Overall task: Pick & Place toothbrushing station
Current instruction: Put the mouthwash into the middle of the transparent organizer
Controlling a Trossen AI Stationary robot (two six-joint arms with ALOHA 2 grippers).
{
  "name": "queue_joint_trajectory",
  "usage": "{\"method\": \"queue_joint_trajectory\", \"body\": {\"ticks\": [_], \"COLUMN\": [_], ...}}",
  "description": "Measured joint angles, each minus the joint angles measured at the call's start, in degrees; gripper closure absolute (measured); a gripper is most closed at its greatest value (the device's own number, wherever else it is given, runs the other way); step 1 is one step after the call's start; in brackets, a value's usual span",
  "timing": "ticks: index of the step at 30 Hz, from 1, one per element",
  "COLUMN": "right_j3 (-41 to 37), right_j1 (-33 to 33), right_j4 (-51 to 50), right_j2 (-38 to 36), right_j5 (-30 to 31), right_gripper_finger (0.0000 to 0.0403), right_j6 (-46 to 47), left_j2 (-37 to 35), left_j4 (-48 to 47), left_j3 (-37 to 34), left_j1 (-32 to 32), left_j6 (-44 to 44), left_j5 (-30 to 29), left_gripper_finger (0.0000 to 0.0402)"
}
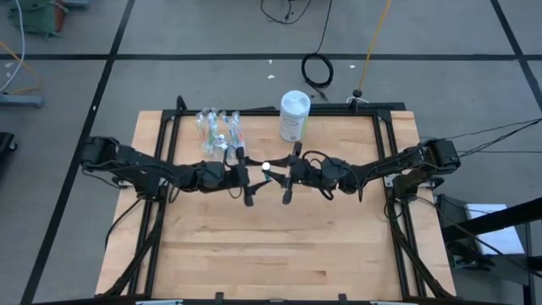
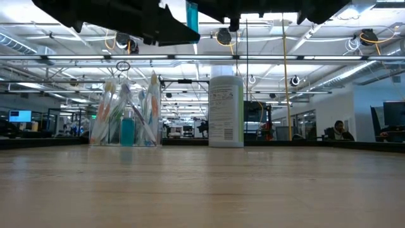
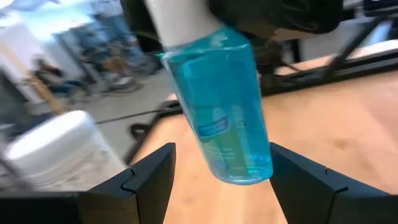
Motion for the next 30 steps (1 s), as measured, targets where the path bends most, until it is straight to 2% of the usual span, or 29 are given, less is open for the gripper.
{"method": "queue_joint_trajectory", "body": {"ticks": [3,5,13,17,22,26,30], "right_j3": [0.0,0.04,-0.15,-0.11,-0.09,-0.09,-0.09], "right_j1": [-0.05,-0.07,0.11,0.07,0.07,0.02,0.02], "right_j4": [-0.07,-0.04,-1.82,-1.28,-2.02,-2.45,-2.71], "right_j2": [-0.02,-0.05,0.15,0.13,0.13,0.11,0.11], "right_j5": [0.66,0.68,3.03,-0.74,-0.68,-1.18,-1.81], "right_gripper_finger": [0.0303,0.0303,0.0303,0.0303,0.0303,0.0303,0.0303], "right_j6": [0.71,0.92,-0.05,0.22,0.25,0.25,0.15], "left_j2": [0.59,0.59,0.41,0.41,0.41,0.41,0.41], "left_j4": [2.19,3.77,7.55,7.64,8.06,8.81,8.67], "left_j3": [-0.04,-0.11,0.01,0.02,0.02,0.02,0.02], "left_j1": [-0.8,-1.31,-3.13,-2.28,-1.64,-1.54,-1.54], "left_j6": [0.76,0.16,0.55,0.15,-0.95,-1.08,-1.24], "left_j5": [-5.97,-6.77,-3.24,-2.58,1.07,4.97,5.43], "left_gripper_finger": [0.0153,0.0153,0.0154,0.0154,0.0157,0.0181,0.0216]}}
